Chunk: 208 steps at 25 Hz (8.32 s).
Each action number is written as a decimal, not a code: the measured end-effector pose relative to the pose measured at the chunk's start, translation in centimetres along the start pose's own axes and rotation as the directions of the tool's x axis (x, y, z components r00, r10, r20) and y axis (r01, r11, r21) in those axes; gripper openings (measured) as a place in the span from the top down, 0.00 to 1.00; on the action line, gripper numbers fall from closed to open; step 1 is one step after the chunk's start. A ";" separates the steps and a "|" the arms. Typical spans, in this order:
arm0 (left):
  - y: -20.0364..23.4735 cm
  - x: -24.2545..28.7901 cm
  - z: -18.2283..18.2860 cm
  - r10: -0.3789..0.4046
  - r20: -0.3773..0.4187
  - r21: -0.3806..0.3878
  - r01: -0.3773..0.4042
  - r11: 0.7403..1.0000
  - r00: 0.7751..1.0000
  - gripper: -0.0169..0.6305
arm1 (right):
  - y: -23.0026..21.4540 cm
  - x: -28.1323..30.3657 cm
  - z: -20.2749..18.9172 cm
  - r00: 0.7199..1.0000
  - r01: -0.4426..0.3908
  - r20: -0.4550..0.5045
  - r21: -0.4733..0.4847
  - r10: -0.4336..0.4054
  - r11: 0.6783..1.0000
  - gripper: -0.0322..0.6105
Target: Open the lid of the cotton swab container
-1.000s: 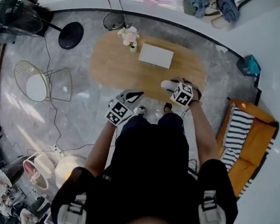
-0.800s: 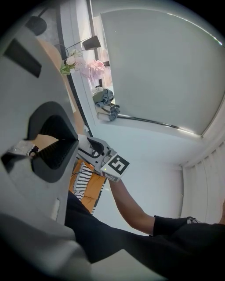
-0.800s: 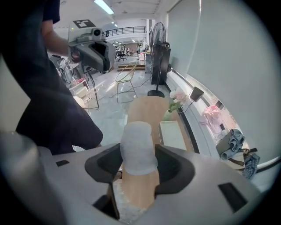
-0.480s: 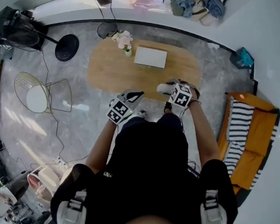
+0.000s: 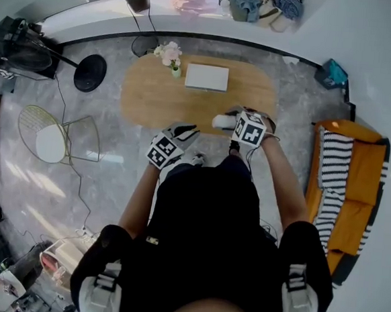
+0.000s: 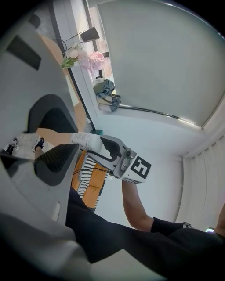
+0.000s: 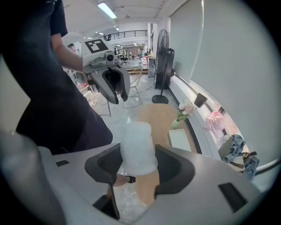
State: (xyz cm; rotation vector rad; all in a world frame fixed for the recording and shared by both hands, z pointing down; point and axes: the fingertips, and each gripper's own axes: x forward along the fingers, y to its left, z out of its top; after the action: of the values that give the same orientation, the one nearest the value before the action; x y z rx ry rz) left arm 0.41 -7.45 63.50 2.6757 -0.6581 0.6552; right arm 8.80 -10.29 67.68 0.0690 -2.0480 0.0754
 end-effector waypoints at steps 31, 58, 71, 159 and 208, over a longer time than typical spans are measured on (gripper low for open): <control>-7.0 2.0 -0.3 -0.152 -0.045 0.203 0.158 0.966 0.987 0.55 | 8.9 -5.3 8.7 0.993 -0.065 0.087 -0.170 0.081 0.983 0.61; -7.5 1.0 2.8 -0.226 0.022 0.173 0.219 0.960 0.974 0.67 | 9.1 -6.6 12.1 0.982 -0.051 0.170 -0.172 0.080 0.984 0.58; -7.9 0.8 2.4 -0.257 0.011 0.191 0.250 0.949 0.966 0.67 | 10.0 -6.5 12.5 0.984 -0.105 0.122 -0.190 0.129 0.976 0.64; -8.3 -2.2 5.2 -0.256 0.116 0.256 0.220 0.941 0.960 0.67 | 3.0 -12.8 14.7 0.718 0.129 0.650 0.225 -0.248 0.966 0.79; -4.5 -5.3 4.9 -0.141 0.190 0.166 0.110 0.980 0.972 0.67 | 5.8 -9.6 7.2 0.742 0.212 0.536 0.382 -0.402 0.900 0.95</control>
State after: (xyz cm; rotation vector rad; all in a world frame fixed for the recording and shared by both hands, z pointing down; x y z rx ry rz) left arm 0.23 -3.73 55.88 2.9259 -0.4984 0.4213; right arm 6.37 -4.97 55.74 0.7134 -2.6229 0.1704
